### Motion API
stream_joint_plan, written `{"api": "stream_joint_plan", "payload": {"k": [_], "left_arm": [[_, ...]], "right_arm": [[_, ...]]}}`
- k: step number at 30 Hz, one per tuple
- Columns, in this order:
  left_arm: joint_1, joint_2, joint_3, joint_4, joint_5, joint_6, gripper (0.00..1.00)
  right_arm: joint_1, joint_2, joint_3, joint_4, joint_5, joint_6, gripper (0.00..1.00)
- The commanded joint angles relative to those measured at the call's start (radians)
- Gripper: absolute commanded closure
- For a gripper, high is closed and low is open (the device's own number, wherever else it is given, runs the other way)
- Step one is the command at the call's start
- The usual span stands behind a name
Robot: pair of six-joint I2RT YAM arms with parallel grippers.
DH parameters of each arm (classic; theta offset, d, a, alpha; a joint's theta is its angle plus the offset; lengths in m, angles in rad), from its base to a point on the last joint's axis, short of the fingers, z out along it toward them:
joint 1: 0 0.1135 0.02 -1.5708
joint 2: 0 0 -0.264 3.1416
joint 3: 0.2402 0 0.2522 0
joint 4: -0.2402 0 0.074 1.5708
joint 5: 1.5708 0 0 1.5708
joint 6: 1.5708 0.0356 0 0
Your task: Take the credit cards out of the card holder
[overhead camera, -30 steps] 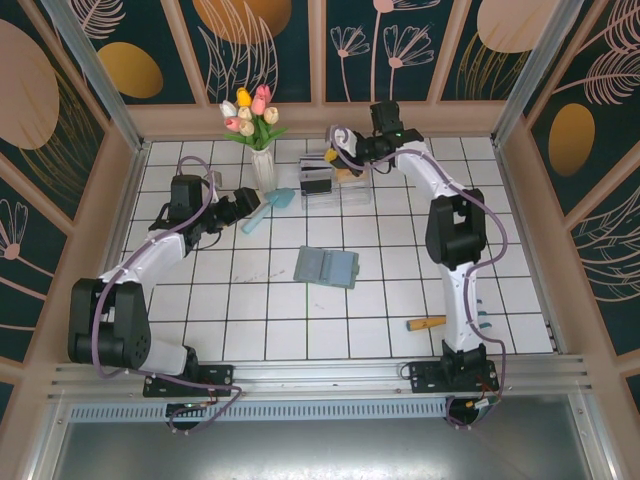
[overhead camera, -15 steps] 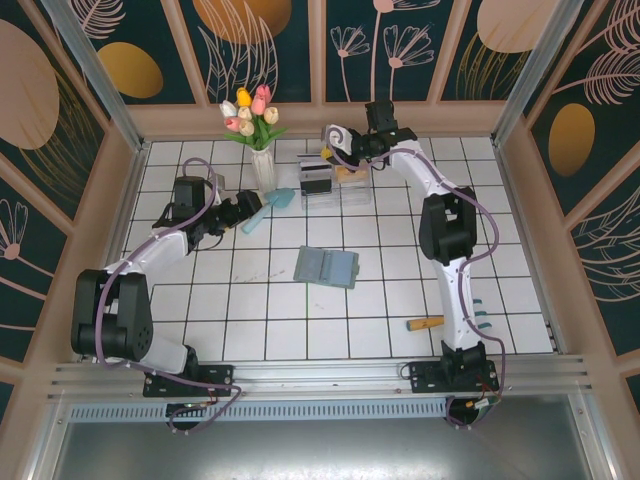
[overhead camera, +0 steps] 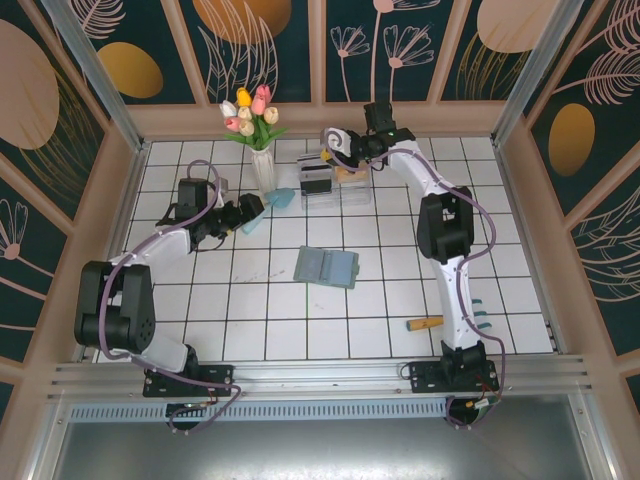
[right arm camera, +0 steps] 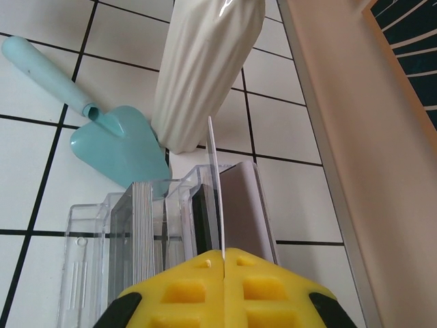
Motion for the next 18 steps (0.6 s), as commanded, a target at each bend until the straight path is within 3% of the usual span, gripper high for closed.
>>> {"api": "stream_joint_plan", "payload": {"k": [1, 18], "left_arm": [[0.007, 0.013, 0.021, -0.002, 0.033, 0.025, 0.01], [0.007, 0.045, 0.016, 0.015, 0.087, 0.011, 0.02]], "right_arm": [[0.000, 0.025, 0.014, 0.043, 0.005, -0.038, 0.99], [-0.013, 0.058, -0.009, 0.105, 0.002, -0.047, 0.95]]}}
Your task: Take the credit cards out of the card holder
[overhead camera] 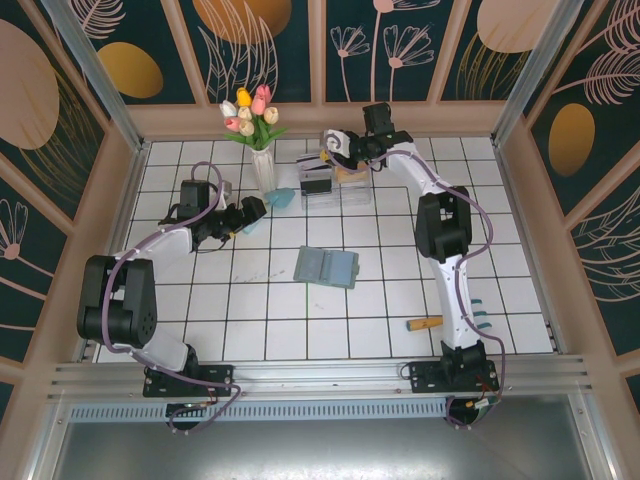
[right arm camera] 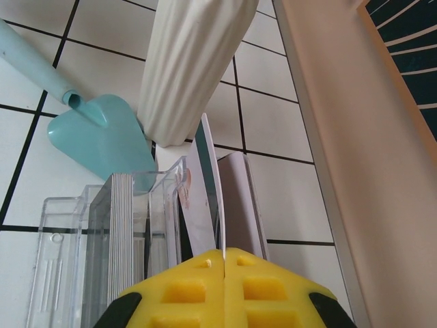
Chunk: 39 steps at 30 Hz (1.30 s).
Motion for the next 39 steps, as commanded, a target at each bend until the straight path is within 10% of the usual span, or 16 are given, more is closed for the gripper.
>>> {"api": "stream_joint_plan", "payload": {"k": [1, 39], "left_arm": [[0.007, 0.014, 0.015, 0.014, 0.033, 0.005, 0.01], [0.007, 0.031, 0.014, 0.025, 0.048, 0.003, 0.02]], "right_arm": [[-0.010, 0.030, -0.009, 0.049, -0.008, -0.031, 0.95], [-0.035, 0.028, -0.055, 0.025, -0.014, 0.026, 0.84]]}}
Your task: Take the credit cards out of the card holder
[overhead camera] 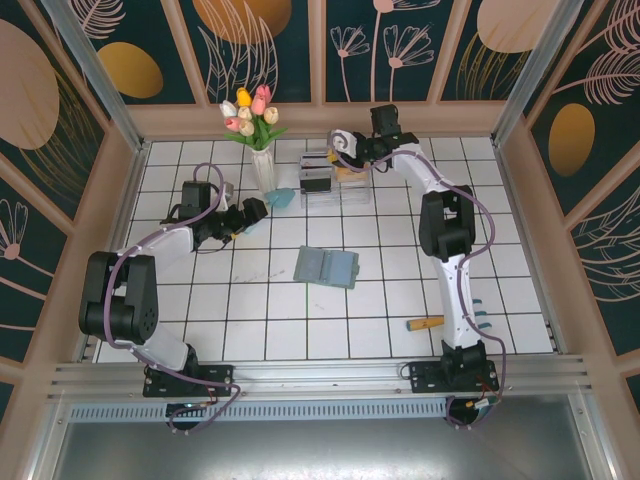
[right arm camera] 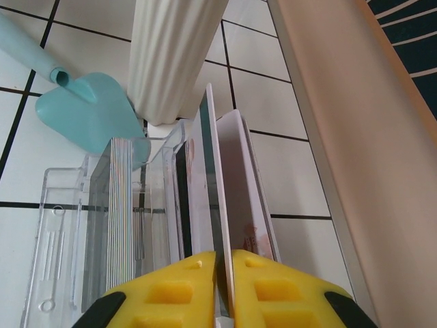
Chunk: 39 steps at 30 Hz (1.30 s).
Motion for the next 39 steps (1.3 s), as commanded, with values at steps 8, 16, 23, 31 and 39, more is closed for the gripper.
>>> {"api": "stream_joint_plan", "payload": {"k": [8, 16, 23, 31, 39], "left_arm": [[0.008, 0.003, 0.010, 0.018, 0.026, 0.005, 0.02], [0.007, 0.001, 0.008, 0.020, 0.028, 0.007, 0.01], [0.007, -0.005, 0.007, 0.020, 0.030, 0.007, 0.01], [0.007, -0.057, -0.005, 0.000, -0.017, 0.030, 0.01], [0.005, -0.100, -0.020, -0.012, -0.067, 0.016, 0.01]], "right_arm": [[0.015, 0.028, -0.026, 0.038, 0.012, 0.035, 0.82], [0.016, 0.017, -0.018, 0.040, 0.010, 0.048, 0.71], [0.017, -0.012, -0.014, 0.063, -0.014, 0.093, 0.69], [0.008, -0.058, 0.026, 0.037, -0.008, 0.243, 0.63], [0.013, -0.240, -0.170, 0.134, -0.008, 0.419, 0.64]]}}
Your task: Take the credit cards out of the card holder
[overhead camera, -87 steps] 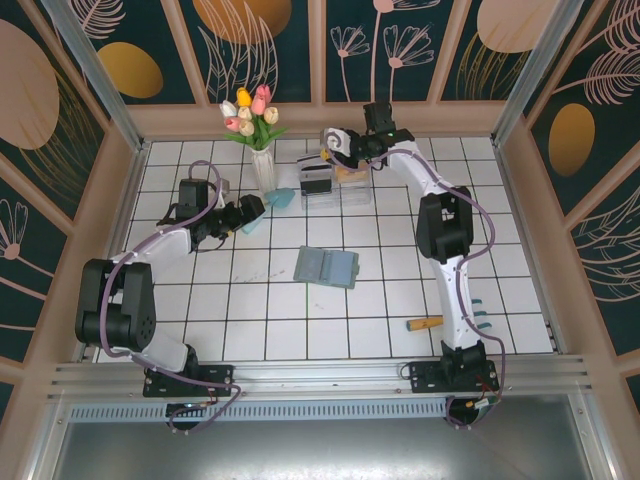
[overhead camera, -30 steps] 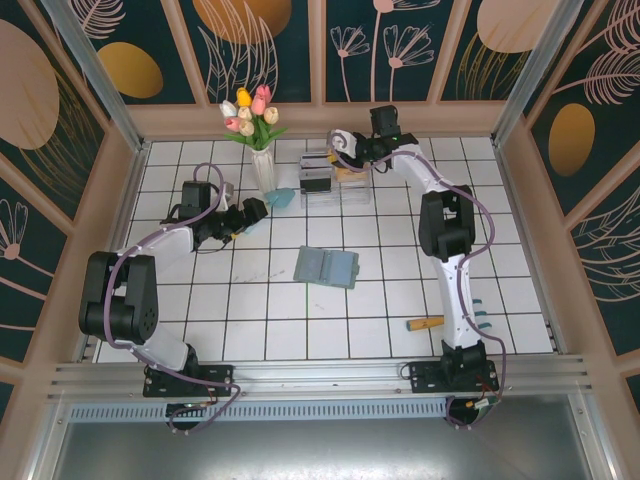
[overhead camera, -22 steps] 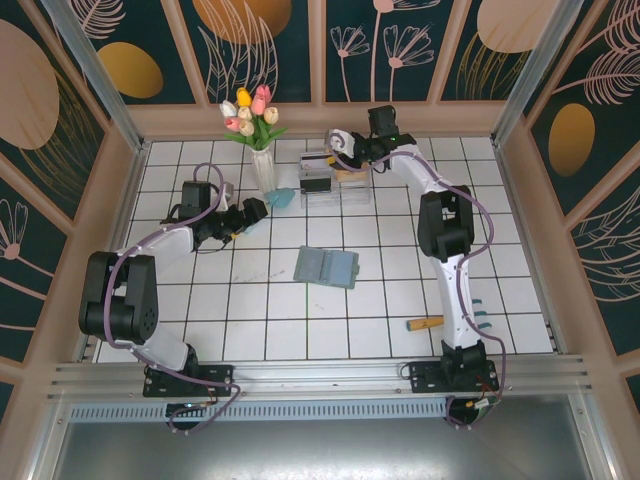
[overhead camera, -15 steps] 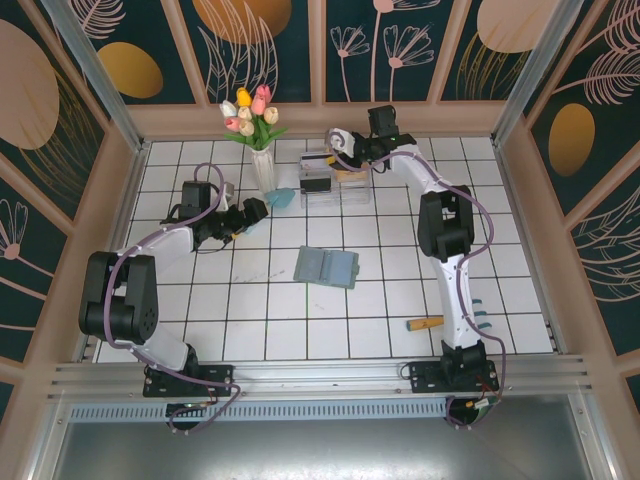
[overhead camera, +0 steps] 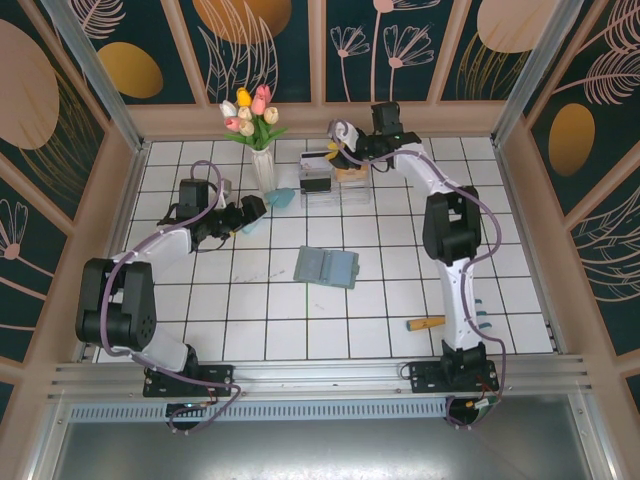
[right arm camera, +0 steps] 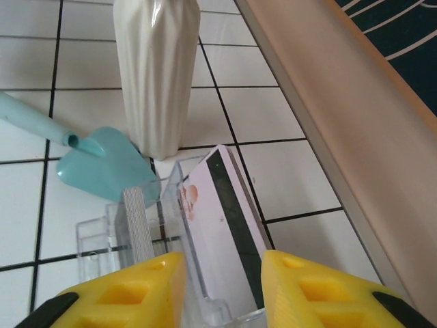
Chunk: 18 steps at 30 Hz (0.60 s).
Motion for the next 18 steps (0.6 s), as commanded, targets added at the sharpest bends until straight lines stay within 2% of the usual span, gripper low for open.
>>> {"api": "stream_joint_plan", "payload": {"k": [1, 4, 6, 11, 15, 18], "left_arm": [[0.006, -0.062, -0.025, -0.008, -0.046, 0.005, 0.01], [0.002, -0.088, -0.038, -0.008, -0.049, -0.002, 0.02], [-0.011, -0.103, -0.049, -0.008, -0.055, -0.001, 0.02], [-0.079, -0.124, -0.063, -0.011, -0.070, -0.007, 0.02], [-0.155, -0.125, -0.071, -0.009, -0.099, -0.007, 0.02], [-0.190, -0.111, -0.080, -0.007, -0.091, -0.006, 0.02]], "right_arm": [[0.003, -0.164, -0.111, 0.098, -0.021, 0.157, 0.65], [0.021, -0.312, -0.337, 0.259, 0.025, 0.286, 0.65], [0.046, -0.414, -0.480, 0.355, 0.102, 0.386, 0.64], [0.118, -0.618, -0.746, 0.472, 0.299, 0.662, 0.65], [0.206, -0.758, -0.893, 0.471, 0.518, 0.909, 0.66], [0.234, -0.830, -0.947, 0.400, 0.607, 1.137, 0.63]]}}
